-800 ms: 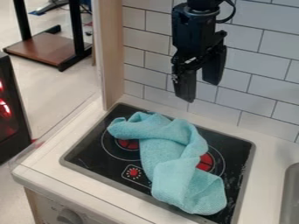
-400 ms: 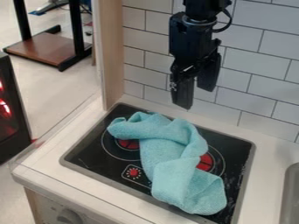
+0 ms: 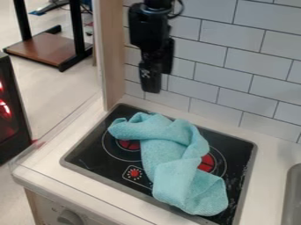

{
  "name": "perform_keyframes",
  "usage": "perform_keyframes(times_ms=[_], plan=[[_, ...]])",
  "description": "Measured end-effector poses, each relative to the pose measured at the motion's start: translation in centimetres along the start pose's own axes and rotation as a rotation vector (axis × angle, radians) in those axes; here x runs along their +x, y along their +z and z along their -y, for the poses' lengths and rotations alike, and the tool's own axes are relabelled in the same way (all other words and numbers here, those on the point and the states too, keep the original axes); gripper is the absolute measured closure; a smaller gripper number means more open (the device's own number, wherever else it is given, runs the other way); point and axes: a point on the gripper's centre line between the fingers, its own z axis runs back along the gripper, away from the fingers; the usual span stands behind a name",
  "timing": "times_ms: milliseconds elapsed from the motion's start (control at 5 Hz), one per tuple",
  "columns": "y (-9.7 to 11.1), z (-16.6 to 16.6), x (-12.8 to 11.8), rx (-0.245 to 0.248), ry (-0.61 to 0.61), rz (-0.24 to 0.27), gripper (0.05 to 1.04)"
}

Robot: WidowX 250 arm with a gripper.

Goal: Fold the cloth from top left to bottom right

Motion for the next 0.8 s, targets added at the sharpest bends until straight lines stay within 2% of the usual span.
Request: perform_keyframes(times_ms=[200,400,800], plan=[[-0.1,1.5,3.1,-0.023,0.201,0.021,0.084],[-1.0,2.3,5.1,-0.006,0.319,0.038,0.084],[-4.3,2.6,6.8,0.08,0.419,0.065,0.084]])
